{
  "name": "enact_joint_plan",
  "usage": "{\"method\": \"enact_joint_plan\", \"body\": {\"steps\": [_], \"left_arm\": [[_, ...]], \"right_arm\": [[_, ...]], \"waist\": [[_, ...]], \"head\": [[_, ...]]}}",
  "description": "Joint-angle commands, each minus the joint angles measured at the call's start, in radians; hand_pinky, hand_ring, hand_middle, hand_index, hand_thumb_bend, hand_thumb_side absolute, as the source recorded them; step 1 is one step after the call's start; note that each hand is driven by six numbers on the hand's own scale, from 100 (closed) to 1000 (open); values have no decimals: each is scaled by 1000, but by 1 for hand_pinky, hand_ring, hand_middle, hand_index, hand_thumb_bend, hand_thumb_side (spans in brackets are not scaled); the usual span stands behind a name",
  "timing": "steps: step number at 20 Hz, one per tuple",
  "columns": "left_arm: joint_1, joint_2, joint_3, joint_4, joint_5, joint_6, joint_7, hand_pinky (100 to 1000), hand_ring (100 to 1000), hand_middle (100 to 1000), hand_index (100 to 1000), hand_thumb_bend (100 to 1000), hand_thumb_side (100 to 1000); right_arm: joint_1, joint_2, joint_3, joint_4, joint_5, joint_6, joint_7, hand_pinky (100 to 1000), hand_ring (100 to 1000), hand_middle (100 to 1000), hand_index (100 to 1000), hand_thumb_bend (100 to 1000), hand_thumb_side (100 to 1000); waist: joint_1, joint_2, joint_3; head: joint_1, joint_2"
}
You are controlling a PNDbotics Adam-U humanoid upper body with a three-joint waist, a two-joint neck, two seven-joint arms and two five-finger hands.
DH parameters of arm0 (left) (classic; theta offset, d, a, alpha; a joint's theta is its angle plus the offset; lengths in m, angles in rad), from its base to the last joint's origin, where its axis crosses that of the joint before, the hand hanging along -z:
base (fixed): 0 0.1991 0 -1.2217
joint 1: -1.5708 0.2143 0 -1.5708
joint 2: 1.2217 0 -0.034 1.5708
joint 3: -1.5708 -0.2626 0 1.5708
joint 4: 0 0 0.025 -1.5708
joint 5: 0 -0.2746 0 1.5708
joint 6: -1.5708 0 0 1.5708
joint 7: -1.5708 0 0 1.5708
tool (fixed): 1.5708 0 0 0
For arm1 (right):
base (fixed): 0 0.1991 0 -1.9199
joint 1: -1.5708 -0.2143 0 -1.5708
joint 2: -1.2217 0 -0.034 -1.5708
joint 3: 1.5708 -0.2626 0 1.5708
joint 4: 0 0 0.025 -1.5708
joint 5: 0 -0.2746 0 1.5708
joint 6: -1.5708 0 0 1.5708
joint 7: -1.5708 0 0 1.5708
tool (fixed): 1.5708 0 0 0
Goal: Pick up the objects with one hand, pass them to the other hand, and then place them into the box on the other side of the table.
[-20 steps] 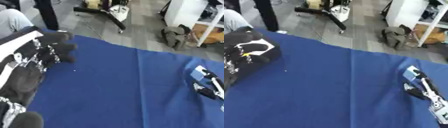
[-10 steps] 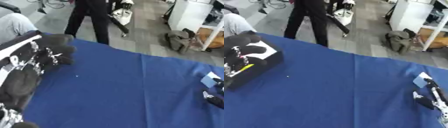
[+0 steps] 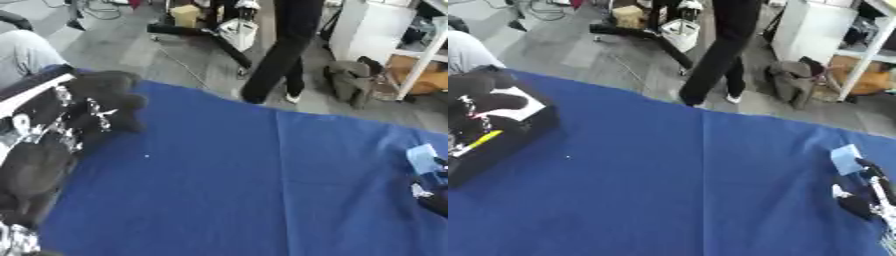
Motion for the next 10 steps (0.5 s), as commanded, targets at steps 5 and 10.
{"method": "enact_joint_plan", "body": {"steps": [5,10], "left_arm": [[8,-4,11,-18,-5,7,8,735,805,805,832,1000,576],[11,-6,16,-18,-4,6,12,735,804,803,831,1000,576]], "right_arm": [[16,-82,-28,-36,-8,-8,-4,793,898,980,997,100,325],[23,-96,-33,-39,-17,-11,-5,794,897,981,997,100,324]], "waist": [[15,-34,-10],[18,-37,-7]], "head": [[-23,17],[-32,19]]}}
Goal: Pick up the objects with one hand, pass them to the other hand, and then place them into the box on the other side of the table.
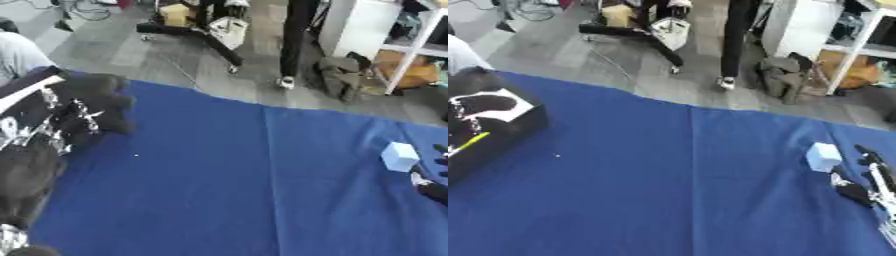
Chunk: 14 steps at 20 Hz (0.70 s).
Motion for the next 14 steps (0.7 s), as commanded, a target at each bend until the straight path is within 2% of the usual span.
{"method": "enact_joint_plan", "body": {"steps": [1,14], "left_arm": [[-11,1,16,-18,-4,-2,5,735,804,803,831,1000,576],[-26,6,15,-18,-4,-7,0,734,803,801,833,1000,575]], "right_arm": [[2,-64,-18,-17,-11,-5,-1,794,898,981,998,100,326],[-15,-62,-14,-11,-48,-23,20,795,902,986,1000,100,375]], "waist": [[5,-22,1],[-7,-14,38]], "head": [[-6,2],[-15,-14]]}}
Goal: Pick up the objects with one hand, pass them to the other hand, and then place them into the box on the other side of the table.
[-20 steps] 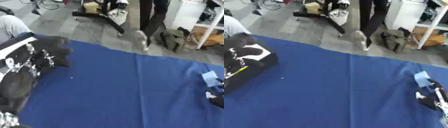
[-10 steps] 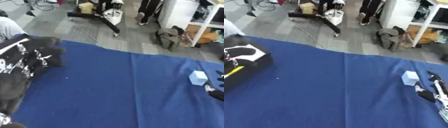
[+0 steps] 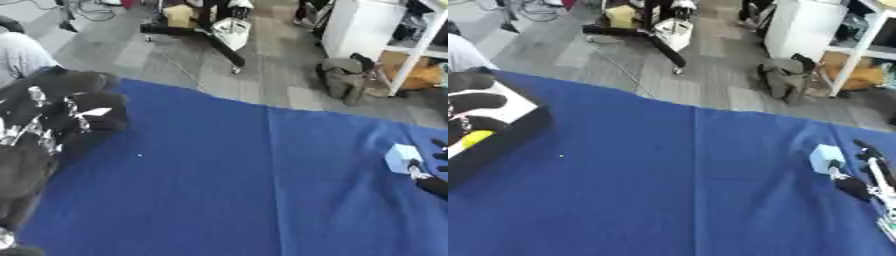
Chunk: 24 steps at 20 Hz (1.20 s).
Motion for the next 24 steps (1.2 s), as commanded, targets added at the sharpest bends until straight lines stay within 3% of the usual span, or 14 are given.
{"method": "enact_joint_plan", "body": {"steps": [1,6,14,24], "left_arm": [[-18,9,9,-18,-5,-3,-3,734,803,801,833,1000,575],[-20,12,8,-18,-6,-4,-4,734,803,801,834,1000,575],[-27,19,5,-18,-10,-8,-9,738,803,801,835,1000,577],[-28,21,-2,-18,-14,-7,-13,744,804,802,837,1000,578]], "right_arm": [[-9,-53,-9,-10,-8,-5,7,795,902,986,1000,100,375],[-11,-47,-8,-2,-13,-1,14,799,910,987,1000,100,373],[-14,-38,-3,26,-6,23,14,847,987,1000,1000,100,454],[-27,-24,8,35,0,41,38,829,975,998,1000,100,542]], "waist": [[2,-13,5],[-3,-11,15],[-9,-4,17],[-16,-1,21]], "head": [[-6,-12],[-12,-14],[-18,-13],[-30,-6]]}}
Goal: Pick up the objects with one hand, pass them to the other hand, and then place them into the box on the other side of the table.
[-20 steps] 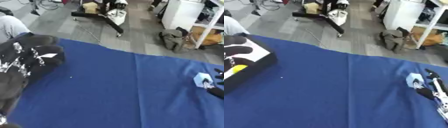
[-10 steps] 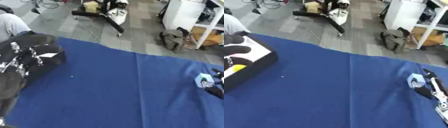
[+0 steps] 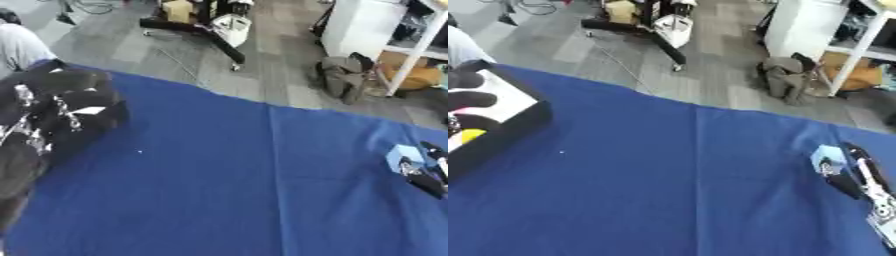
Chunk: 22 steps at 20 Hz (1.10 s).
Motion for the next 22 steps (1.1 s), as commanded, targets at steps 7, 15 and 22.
{"method": "enact_joint_plan", "body": {"steps": [7,15,22], "left_arm": [[-16,11,-5,-18,-5,2,-5,747,802,803,838,1000,579],[-14,11,-6,-18,-4,3,-6,749,795,803,839,1000,579],[-19,12,-7,-18,-3,1,-8,751,795,803,839,1000,581]], "right_arm": [[-15,-26,-1,-5,-7,-5,22,818,966,987,1000,100,561],[-17,-21,5,3,-4,-2,32,802,938,966,989,100,534],[-16,-13,5,5,9,-1,16,766,876,859,884,100,220]], "waist": [[3,-12,-5],[3,-14,-5],[2,-10,-5]], "head": [[-18,6],[-105,49],[-106,48]]}}
